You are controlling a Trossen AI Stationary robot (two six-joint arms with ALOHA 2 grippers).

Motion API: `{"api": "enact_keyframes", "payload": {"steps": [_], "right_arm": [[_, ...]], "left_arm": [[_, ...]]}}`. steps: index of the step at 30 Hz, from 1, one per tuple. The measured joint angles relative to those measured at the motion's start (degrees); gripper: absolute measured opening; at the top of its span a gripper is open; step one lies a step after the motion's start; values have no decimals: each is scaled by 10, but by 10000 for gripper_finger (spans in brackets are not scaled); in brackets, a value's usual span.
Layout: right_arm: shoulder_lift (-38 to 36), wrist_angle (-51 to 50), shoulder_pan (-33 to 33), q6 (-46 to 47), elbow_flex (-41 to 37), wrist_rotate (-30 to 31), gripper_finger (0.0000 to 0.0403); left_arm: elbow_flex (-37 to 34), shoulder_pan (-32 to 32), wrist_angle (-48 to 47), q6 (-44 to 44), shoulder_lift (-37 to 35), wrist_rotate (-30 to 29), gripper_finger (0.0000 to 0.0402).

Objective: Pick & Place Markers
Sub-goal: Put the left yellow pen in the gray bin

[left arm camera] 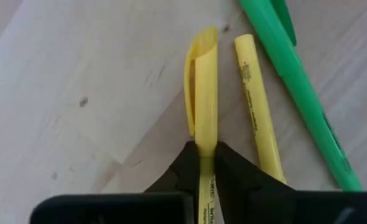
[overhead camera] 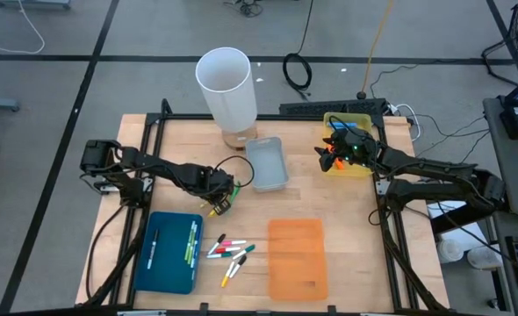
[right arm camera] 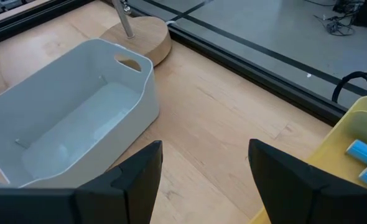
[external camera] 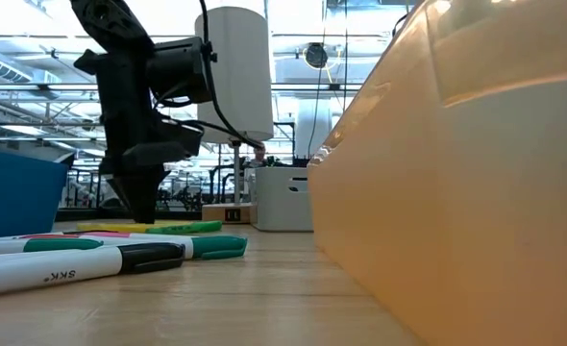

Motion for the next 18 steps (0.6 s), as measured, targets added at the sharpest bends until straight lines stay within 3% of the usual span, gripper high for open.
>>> {"api": "enact_keyframes", "payload": {"steps": [7,13,18], "right_arm": [[0,0,0,0,0,0,226],[0,0,0,1,0,0,226],[0,0,0,2,0,0,226]], "left_arm": [[30,-17,-42,18,-29,-30,44],[84,-30,-84,38,-79,-60,29],[119,-38,-45,69,-110,-122,40]]}}
